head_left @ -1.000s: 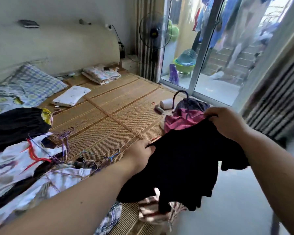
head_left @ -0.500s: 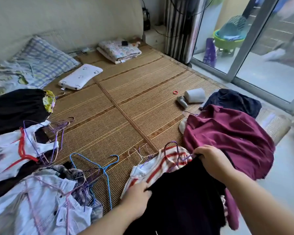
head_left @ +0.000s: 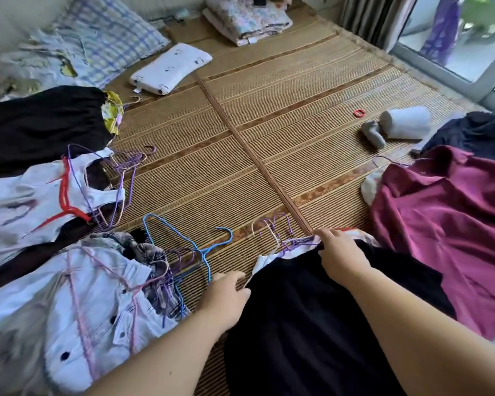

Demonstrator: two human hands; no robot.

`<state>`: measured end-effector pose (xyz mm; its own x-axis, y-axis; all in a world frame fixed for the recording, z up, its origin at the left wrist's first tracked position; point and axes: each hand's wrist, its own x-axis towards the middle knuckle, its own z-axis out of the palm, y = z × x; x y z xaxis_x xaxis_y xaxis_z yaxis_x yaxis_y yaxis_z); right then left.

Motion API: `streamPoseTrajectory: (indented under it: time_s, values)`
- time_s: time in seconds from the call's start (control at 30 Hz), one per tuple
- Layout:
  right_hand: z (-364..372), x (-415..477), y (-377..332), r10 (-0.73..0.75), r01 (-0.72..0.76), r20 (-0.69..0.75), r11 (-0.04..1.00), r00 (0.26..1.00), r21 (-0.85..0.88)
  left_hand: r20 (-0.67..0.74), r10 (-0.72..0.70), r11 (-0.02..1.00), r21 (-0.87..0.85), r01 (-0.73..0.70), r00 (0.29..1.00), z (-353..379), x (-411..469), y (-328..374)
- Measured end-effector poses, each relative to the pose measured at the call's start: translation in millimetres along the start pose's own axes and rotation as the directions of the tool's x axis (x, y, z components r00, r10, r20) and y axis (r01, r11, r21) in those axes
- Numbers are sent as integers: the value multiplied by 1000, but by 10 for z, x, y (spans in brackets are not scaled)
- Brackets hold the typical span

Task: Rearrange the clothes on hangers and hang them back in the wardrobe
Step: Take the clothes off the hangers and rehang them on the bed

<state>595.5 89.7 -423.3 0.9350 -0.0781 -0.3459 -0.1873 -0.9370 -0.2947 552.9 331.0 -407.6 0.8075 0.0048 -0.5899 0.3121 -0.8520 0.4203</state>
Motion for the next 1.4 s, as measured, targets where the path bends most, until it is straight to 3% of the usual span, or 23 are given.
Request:
streamPoseTrajectory:
  time_s: [0.1, 0.27, 0.5, 0.73, 0.9, 1.03, 1.2, 1.33, 1.4]
  values:
    - [69, -203, -257, -18, 14, 97, 999, 995, 44, 12, -23, 995, -97, 24, 1000, -141, -105, -223]
    - [344, -677, -1008, -162, 131, 315, 985, 935, 116, -11, -64, 996, -59, 64, 998, -482, -284, -966]
    - [1098, -901, -2421, -194, 161, 414, 980, 889, 115, -14, -83, 996, 32, 84, 996, -946, -507, -2523]
    - [1891, -955, -3350, -20, -109, 426, 955, 904, 275, 51, -59, 970, 240, 45, 997, -1319, -445, -3855]
    - [2255, -953, -3660, 178, -281, 287, 884, 941, 373, 244, -43, 941, 336, -43, 969, -1355, -201, -4176]
    - [2327, -904, -3764, 227, -351, 301, 809, 926, 471, 279, -7, 957, 279, -74, 960, -1380, -132, -4175]
    - [1983, -1088, -3913, 204, -299, 232, 796, 951, 526, 87, 80, 989, 113, -90, 993, -1653, -287, -4037]
    - [1625, -1267, -3992, 142, -219, 184, 827, 973, 518, -106, 167, 980, 124, -153, 980, -2127, -422, -3815]
    - [1409, -1373, -4040, 104, -172, 159, 845, 982, 506, -245, 248, 963, 170, -210, 937, -2432, -524, -3695]
